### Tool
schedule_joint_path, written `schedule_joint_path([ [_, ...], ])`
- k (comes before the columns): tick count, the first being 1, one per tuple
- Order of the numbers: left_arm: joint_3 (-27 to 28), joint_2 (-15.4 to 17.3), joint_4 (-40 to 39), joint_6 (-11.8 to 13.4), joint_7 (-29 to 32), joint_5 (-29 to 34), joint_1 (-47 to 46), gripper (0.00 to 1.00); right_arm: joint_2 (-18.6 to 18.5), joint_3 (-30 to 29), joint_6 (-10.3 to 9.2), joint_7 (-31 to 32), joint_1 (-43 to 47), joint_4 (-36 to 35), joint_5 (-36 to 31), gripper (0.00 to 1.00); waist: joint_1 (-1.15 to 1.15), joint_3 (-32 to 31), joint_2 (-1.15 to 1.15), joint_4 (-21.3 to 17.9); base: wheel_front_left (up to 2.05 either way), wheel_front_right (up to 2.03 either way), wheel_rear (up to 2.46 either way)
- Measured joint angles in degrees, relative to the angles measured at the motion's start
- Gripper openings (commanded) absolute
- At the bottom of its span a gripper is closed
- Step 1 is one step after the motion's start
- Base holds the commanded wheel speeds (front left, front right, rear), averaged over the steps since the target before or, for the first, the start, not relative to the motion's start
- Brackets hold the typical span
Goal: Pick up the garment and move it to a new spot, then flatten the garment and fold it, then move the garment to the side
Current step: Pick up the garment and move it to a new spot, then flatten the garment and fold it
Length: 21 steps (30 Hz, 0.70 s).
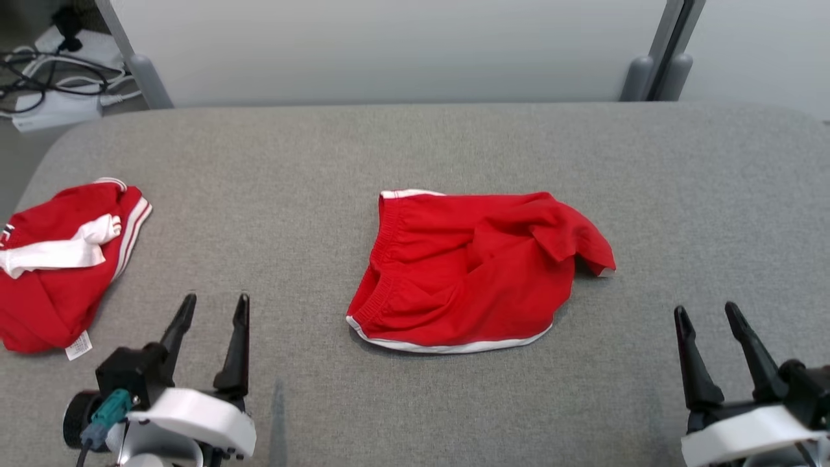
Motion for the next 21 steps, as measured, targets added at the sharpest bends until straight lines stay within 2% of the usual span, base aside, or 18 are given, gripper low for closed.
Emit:
schedule_joint_path([
  [8, 0.2, 1.2, 1.0, -0.4, -0.8, -0.9, 4.7, 1.0, 1.6, -1.9, 0.0, 0.0, 7.0, -0.4, -2.3, 1.0, 0.0, -4.5, 0.0, 0.0, 0.0, 0.0, 0.0],
  [21, 0.5, 1.5, 0.0, -0.4, -0.7, -1.9, 5.2, 1.0, 2.6, -1.9, 0.0, 0.1, 7.4, -1.9, -2.9, 1.0, 0.0, -4.2, 0.0, -0.7, 0.0, 0.0, 0.0],
])
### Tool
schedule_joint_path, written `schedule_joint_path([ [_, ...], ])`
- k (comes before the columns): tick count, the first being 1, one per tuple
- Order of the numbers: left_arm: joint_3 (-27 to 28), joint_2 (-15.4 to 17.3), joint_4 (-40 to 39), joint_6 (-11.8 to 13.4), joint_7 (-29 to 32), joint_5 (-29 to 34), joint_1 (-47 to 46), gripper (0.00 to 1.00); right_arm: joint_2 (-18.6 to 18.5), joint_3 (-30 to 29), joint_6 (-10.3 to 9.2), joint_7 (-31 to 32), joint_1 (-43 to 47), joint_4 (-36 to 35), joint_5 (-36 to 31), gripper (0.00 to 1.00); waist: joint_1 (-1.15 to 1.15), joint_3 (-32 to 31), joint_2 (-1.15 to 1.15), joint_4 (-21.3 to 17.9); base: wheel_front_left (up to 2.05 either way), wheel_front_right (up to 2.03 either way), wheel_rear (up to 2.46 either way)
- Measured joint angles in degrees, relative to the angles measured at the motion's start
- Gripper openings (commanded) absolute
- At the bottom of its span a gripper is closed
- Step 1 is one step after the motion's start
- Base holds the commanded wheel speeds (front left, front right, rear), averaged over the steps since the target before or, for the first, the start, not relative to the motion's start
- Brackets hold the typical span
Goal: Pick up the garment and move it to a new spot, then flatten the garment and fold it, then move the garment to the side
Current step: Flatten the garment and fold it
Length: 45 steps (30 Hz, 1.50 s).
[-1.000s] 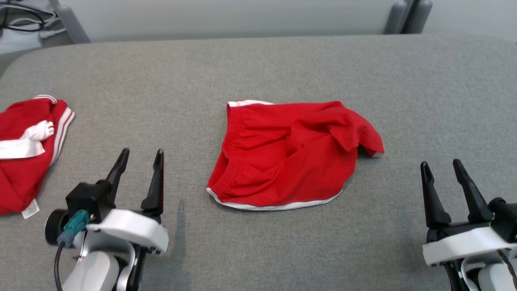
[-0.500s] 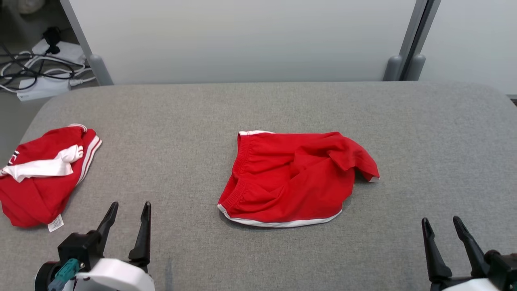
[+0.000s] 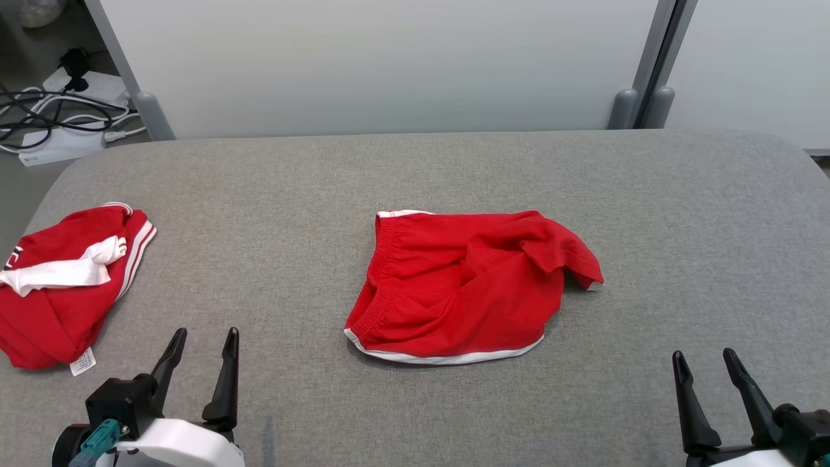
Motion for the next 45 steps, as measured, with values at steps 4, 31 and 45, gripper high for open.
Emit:
schedule_joint_path([
  [4, -0.2, 0.0, -0.1, 0.0, 0.1, 0.0, 0.0, 1.0, 0.0, 0.2, 0.0, 0.0, -0.1, 0.0, 0.0, 1.0, 0.0, 0.4, 0.0, 0.2, 0.0, 0.0, 0.0],
  [31, -5.0, -4.9, 0.4, -1.6, -0.6, 1.6, -9.5, 1.0, -5.3, 17.6, 0.01, 1.5, -22.0, 27.8, 4.4, 1.0, 0.0, 8.8, 0.0, 8.3, 0.0, 0.0, 0.0],
  [45, -5.1, -5.1, 1.6, -1.7, -0.8, 1.6, -10.8, 1.0, -4.4, 24.4, 0.01, 0.3, -29.3, 36.4, 7.8, 0.11, 0.0, 10.2, 0.0, 8.8, 0.0, 0.0, 0.0],
])
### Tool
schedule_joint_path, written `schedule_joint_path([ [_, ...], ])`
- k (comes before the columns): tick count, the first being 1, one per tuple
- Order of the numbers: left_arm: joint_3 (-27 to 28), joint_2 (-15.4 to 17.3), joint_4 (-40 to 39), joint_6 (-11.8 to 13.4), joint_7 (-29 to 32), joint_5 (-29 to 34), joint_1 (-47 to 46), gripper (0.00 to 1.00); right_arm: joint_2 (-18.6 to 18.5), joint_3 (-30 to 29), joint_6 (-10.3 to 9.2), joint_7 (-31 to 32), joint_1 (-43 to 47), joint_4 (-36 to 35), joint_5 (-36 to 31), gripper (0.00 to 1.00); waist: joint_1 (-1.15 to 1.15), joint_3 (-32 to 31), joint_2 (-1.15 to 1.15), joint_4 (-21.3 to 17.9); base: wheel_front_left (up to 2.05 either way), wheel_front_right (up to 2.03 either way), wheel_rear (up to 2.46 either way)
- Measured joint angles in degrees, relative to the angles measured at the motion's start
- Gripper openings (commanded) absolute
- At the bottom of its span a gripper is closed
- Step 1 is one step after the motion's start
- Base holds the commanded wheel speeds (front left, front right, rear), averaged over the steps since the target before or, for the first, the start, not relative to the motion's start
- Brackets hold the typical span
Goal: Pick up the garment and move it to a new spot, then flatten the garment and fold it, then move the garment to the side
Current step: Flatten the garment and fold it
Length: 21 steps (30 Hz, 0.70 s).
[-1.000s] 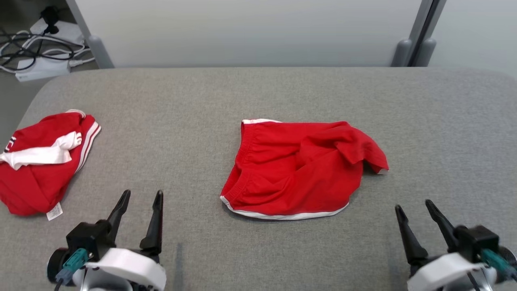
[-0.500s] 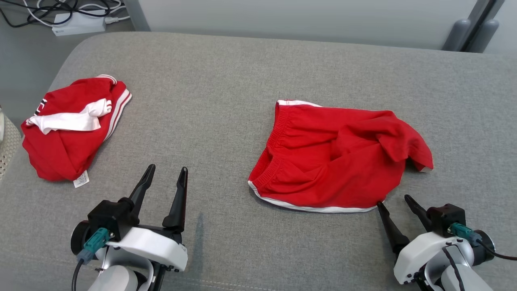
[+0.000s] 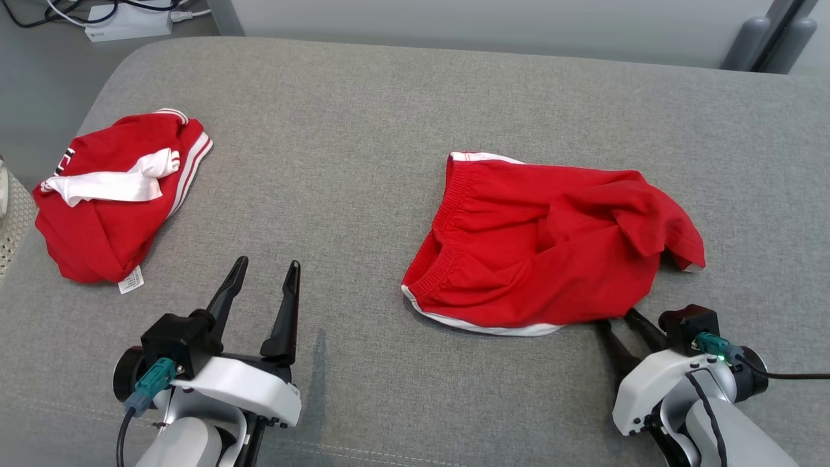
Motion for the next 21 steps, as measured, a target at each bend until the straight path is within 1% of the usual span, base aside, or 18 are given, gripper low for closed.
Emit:
schedule_joint_path([
  [1, 0.0, -0.1, 0.1, 0.0, -0.2, 0.0, -0.2, 1.0, 0.0, 0.2, 0.0, 0.0, -0.3, 0.3, 0.3, 0.0, 0.0, 0.1, 0.0, 0.0, 0.0, 0.0, 0.0],
  [5, -0.1, -0.2, 0.3, 0.0, -0.3, 0.0, -0.8, 1.0, -0.6, 1.3, 0.01, -0.1, -0.6, 0.3, 1.8, 0.0, 0.0, 0.2, 0.0, -0.2, 0.0, 0.0, 0.0],
  [9, -0.6, -0.3, 0.8, -0.4, -0.5, 0.0, -0.8, 1.0, -2.5, -0.1, 0.01, -0.4, 0.0, -1.6, 3.5, 0.0, 0.0, -0.3, 0.0, -1.0, 0.0, 0.0, 0.0],
  [10, -0.6, -0.3, 0.8, -0.4, -0.5, 0.0, -0.8, 1.0, -2.5, -0.1, 0.01, -0.4, 0.0, -1.6, 3.5, 0.0, 0.0, -0.3, 0.0, -1.0, 0.0, 0.0, 0.0],
  [14, -0.8, -0.4, 1.2, -0.4, -0.5, -0.1, -0.8, 1.0, -4.3, -2.0, 0.01, 0.0, 2.1, -5.8, 3.7, 0.0, 0.0, -0.6, 0.0, -2.3, 0.0, 0.0, 0.0],
  [18, -0.8, -0.4, 1.3, -0.4, -0.7, -0.1, -0.8, 1.0, -6.6, -5.7, 0.03, 5.6, 4.3, -13.1, 1.8, 0.0, 0.0, -0.8, 0.0, -3.8, 0.0, 0.0, 0.0],
  [21, -0.9, -0.4, 1.3, -0.4, -0.7, -0.1, -0.8, 1.0, -7.5, -9.5, 0.05, 12.3, 6.2, -21.3, -1.7, 0.0, 0.0, -0.8, 0.0, -4.5, 0.0, 0.0, 0.0],
])
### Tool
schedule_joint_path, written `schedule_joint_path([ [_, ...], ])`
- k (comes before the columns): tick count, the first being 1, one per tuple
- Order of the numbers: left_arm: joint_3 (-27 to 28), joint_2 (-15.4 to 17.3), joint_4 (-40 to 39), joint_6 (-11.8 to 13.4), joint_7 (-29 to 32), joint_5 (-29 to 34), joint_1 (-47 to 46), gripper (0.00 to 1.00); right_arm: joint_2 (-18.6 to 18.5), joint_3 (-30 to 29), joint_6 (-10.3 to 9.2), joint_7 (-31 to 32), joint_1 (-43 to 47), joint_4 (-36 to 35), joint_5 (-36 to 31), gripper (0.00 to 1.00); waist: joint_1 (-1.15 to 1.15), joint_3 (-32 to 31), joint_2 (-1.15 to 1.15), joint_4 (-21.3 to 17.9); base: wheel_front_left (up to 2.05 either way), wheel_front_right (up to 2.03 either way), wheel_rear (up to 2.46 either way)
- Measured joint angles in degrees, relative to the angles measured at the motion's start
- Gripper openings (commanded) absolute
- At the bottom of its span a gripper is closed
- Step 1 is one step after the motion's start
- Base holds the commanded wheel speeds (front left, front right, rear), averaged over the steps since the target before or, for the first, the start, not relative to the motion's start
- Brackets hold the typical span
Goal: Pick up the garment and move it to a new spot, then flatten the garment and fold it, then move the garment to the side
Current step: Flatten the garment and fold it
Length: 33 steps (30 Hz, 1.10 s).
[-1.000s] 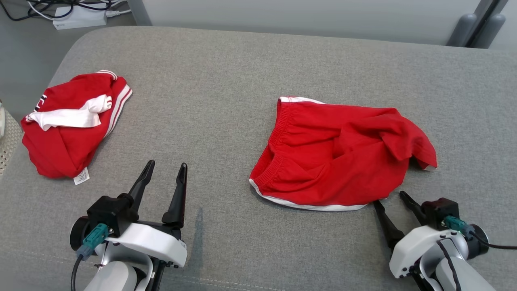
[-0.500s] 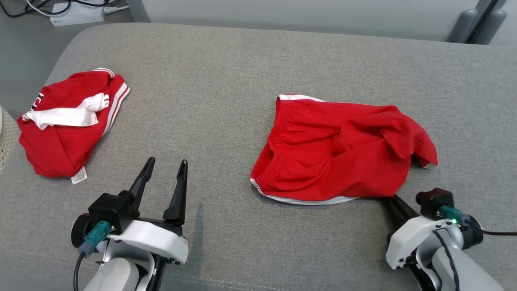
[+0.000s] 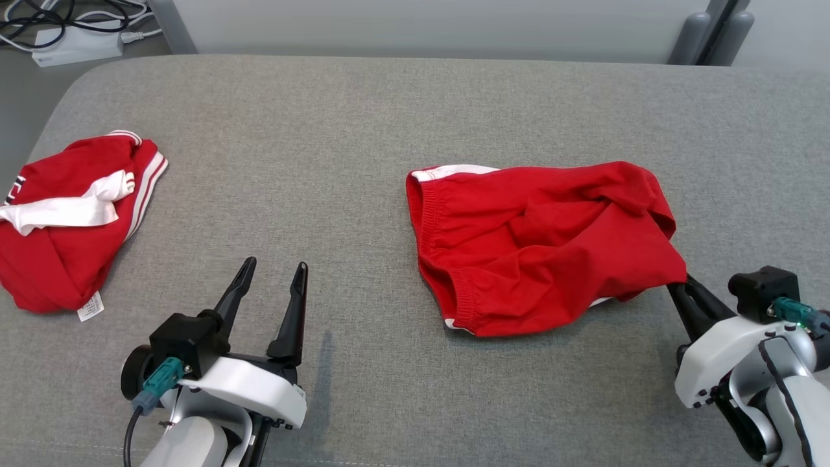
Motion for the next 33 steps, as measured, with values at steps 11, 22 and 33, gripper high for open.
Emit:
schedule_joint_path([
  [11, -1.4, -0.5, 0.7, -0.6, 0.0, 0.0, -0.8, 1.0, 4.4, 1.5, 0.0, 19.1, 7.3, -25.7, -7.3, 0.0, 0.0, 1.1, 0.0, 0.8, 0.0, 0.0, 0.0],
  [22, -3.0, -1.7, 2.3, -1.3, 0.1, 0.0, -2.5, 1.0, 5.4, 7.1, 0.0, 17.5, -1.5, -10.7, -5.1, 0.0, 0.0, 1.5, 0.0, 3.1, 0.0, 0.0, 0.0],
  [33, -4.1, -1.8, 2.8, -1.8, 0.5, 0.0, -2.9, 1.0, 6.4, 6.8, 0.0, 4.1, -7.0, 3.7, -0.2, 1.0, 0.0, 0.5, 0.0, 3.3, 0.0, 0.0, 0.0],
])
